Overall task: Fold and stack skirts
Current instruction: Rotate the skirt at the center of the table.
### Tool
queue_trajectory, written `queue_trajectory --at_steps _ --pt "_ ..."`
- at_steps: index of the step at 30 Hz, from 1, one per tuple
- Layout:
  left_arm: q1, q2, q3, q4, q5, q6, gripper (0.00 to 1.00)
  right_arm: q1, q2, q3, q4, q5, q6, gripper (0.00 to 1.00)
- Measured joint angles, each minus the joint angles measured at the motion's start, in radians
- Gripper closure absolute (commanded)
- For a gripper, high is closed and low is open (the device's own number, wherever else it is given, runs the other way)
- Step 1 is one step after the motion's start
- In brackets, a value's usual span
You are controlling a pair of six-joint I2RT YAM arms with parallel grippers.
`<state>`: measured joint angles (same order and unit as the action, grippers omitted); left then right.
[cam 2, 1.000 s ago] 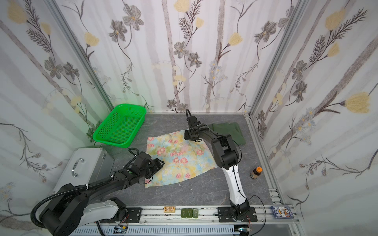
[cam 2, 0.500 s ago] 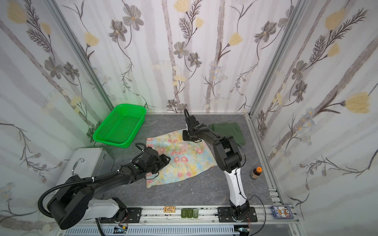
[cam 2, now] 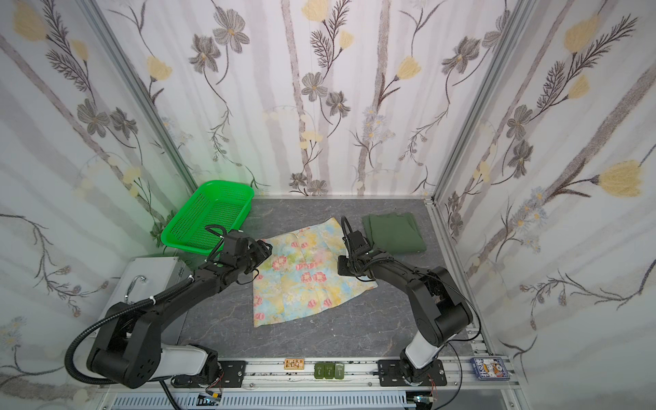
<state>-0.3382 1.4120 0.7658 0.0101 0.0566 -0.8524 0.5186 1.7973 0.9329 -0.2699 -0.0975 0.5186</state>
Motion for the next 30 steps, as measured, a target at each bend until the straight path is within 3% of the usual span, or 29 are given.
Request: queue_trajectory --at_steps 2,3,4,12,18,30 --pt "0.0 0.052 0.016 -0.006 0.001 0.019 0.89 -0.004 0.0 -0.029 0.005 0.002 0.018 1.0" --pt "0.0 0.071 0.022 -0.007 0.001 0.024 0.98 -0.006 0.0 -0.038 0.005 0.003 0.02 1.0" --pt "-0.002 0.088 0.024 -0.007 0.002 0.035 1.0 -0.008 0.004 -0.045 0.01 0.003 0.023 1.0" --pt "-0.024 0.174 0.013 -0.008 0.033 0.059 1.0 -0.028 0.083 -0.015 0.033 -0.002 0.031 1.0" --pt "-0.069 0.225 -0.018 -0.012 0.051 0.026 1.0 -0.06 0.184 0.105 0.039 -0.012 0.025 1.0" --pt "-0.305 0.263 0.007 0.014 0.048 -0.148 1.0 -0.074 0.434 0.534 -0.082 -0.035 -0.037 1.0"
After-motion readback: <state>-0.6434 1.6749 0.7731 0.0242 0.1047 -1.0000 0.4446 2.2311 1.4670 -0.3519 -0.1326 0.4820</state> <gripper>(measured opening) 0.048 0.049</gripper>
